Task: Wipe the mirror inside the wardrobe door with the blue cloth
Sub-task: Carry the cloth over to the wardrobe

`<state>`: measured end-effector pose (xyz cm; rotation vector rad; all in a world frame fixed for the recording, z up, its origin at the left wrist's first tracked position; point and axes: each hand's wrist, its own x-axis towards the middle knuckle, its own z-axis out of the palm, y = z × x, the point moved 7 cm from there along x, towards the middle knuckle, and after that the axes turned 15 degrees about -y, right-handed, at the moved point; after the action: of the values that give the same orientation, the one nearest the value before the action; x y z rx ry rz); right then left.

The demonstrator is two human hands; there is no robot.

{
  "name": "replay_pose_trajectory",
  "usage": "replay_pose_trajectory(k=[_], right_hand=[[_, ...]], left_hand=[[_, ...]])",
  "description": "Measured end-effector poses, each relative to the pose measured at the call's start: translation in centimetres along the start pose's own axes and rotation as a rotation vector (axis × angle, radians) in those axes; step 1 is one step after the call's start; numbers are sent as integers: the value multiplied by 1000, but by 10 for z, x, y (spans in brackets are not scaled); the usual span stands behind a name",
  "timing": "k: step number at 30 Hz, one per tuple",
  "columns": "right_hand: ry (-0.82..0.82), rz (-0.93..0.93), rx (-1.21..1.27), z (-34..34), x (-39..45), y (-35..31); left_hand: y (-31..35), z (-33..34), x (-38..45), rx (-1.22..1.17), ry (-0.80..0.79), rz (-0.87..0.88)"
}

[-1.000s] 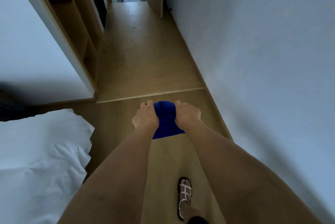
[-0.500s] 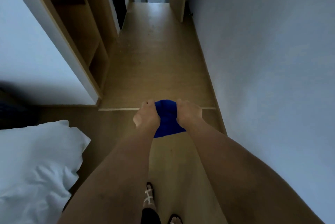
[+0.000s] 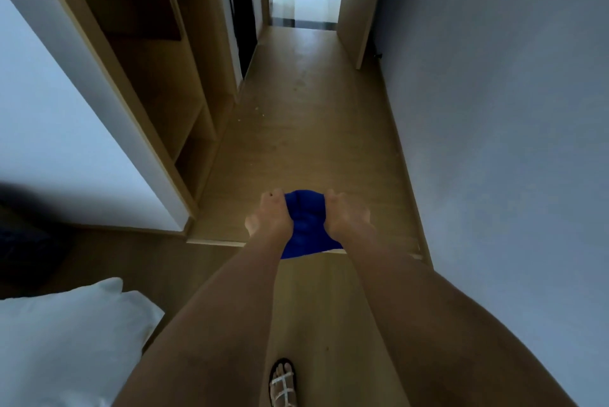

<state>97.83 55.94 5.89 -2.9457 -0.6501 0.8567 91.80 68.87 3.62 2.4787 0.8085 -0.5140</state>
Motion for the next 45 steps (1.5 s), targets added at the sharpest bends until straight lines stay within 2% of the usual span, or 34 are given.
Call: replay_pose_trajectory(k=[12,24,29,37,45], right_hand=[[-4,-82,-11,-83,162,-15],[8,-187,-94,-225,359,27],[-1,-214,-130,-268,428,31],[-9,-268,-192,-319,535,0],[-19,-319,-235,-384,649,-68]], left_hand=[[33,-67,161,22,-32,-57],[149,-148,339,-71,12,-157],[176,-176,400,-92,32,-202],[180,-227,500,-99,65,-272],[160,-301,617,-180,66,-305]])
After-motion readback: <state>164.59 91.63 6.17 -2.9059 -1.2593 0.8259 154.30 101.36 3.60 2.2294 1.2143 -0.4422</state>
